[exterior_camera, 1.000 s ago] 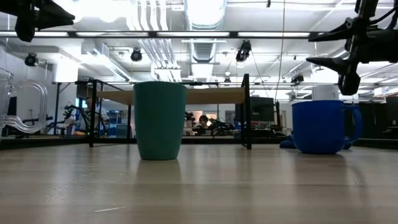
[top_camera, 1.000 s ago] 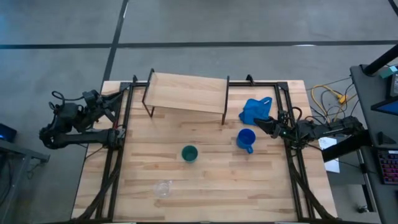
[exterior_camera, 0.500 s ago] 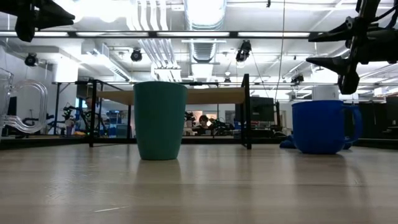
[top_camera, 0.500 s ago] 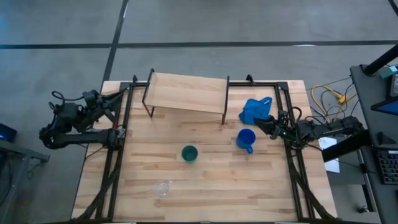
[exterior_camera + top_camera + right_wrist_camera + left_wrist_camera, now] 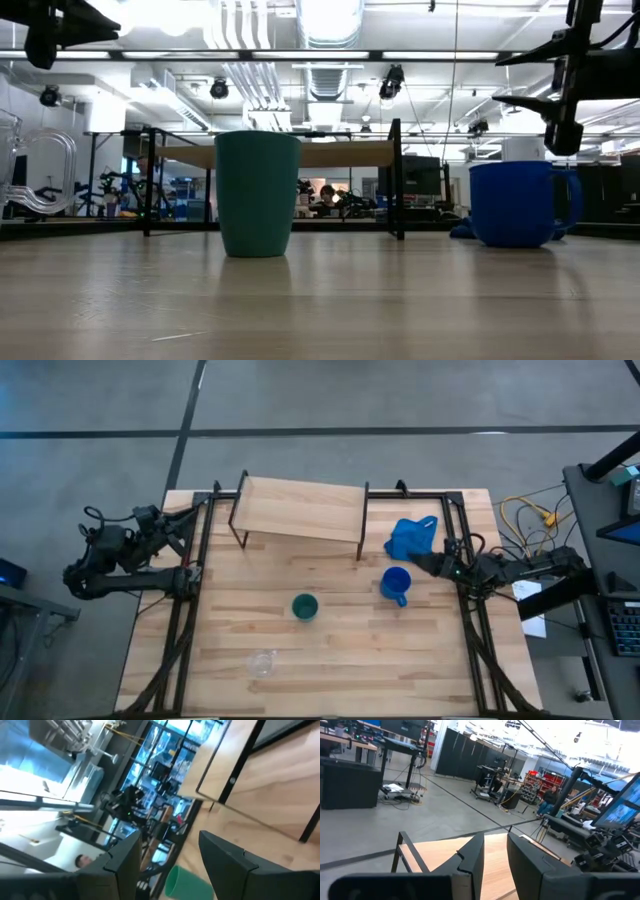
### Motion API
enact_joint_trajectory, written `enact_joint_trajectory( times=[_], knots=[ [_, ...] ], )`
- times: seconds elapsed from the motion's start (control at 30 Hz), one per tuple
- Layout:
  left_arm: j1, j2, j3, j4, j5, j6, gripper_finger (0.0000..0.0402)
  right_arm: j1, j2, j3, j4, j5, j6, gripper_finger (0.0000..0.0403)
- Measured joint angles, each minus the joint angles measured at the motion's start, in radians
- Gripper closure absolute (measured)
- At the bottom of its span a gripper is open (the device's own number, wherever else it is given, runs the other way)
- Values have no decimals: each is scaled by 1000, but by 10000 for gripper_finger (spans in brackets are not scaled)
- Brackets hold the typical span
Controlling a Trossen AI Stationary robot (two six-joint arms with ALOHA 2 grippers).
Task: Stack small to large cups/mugs on shelf
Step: Put the transparent cup on the shelf
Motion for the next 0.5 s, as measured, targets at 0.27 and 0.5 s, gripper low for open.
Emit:
enact_joint_trajectory(
  times=[0.27,0.5],
  knots=[
    [0,29,0,7,65,-77,331,0,0,11,8,-96,78,211],
    [0,192,39,0,228,-150,331,0,17,189,-5,-122,-173,211]
  ],
)
